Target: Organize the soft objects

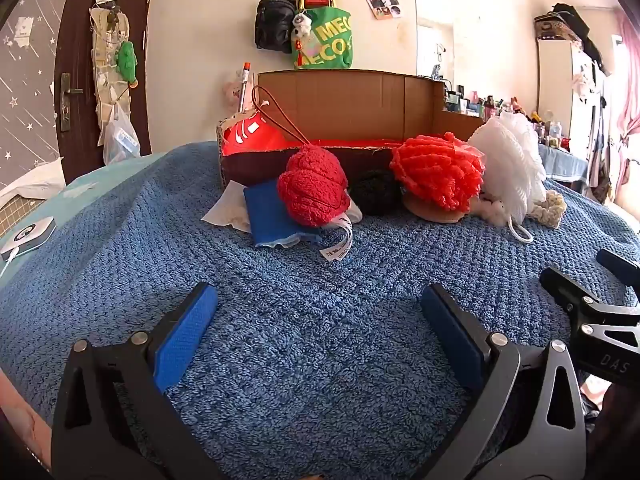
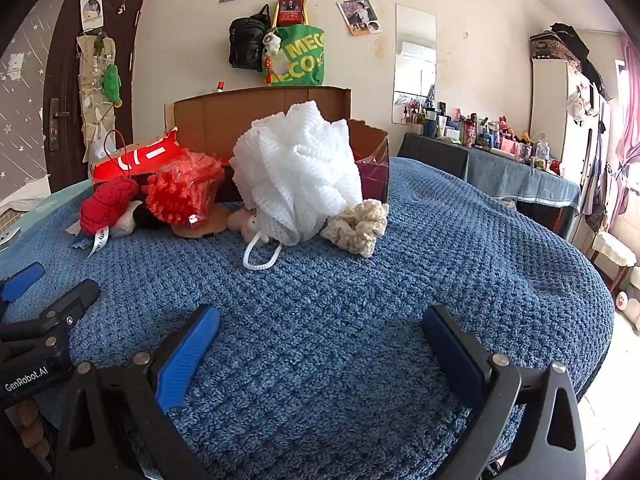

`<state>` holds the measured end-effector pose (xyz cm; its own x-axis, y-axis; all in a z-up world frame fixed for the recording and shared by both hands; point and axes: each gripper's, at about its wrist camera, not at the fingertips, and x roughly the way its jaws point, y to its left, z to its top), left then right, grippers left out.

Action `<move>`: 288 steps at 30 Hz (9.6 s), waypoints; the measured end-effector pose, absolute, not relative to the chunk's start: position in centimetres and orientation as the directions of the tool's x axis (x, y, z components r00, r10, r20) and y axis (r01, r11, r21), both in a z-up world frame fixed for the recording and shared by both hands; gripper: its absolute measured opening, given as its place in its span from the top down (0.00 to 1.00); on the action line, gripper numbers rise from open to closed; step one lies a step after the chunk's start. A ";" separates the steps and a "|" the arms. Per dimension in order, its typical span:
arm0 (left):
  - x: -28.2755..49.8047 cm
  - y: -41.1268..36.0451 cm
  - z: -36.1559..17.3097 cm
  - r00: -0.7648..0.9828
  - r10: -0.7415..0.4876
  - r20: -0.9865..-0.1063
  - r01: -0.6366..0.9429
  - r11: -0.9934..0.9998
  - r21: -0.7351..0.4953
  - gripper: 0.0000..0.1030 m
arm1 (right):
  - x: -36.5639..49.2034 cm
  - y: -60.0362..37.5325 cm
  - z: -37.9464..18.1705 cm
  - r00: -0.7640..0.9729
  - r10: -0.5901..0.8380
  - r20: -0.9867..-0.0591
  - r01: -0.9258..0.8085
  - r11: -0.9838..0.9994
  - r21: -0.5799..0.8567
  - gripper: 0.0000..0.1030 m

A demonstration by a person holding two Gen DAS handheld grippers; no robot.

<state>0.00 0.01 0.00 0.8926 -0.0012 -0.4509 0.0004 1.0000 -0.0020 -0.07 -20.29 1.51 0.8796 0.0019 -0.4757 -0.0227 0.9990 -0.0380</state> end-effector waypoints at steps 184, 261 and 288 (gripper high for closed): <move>39.1 -2.6 5.7 0.563 -0.229 -0.795 0.347 0.938 -0.024 0.67 | 41.4 -14.5 7.4 0.507 0.174 -0.844 -0.261 0.964 0.042 0.34; 20.2 -0.4 20.0 0.872 -0.212 -0.440 0.224 0.974 -0.026 0.03 | 23.3 -19.1 23.6 0.789 0.304 -0.534 -0.299 0.949 0.098 0.00; 1.4 0.5 15.4 0.950 -0.197 -0.241 0.189 0.980 -0.059 0.00 | 4.1 -19.9 17.2 0.905 0.252 -0.342 -0.258 0.966 0.030 0.00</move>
<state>1.40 0.54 15.37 0.9503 -0.1974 -0.2409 0.1887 0.9803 -0.0587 4.06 -19.93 17.16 0.9053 0.2520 -0.3420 -0.2575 0.9658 0.0300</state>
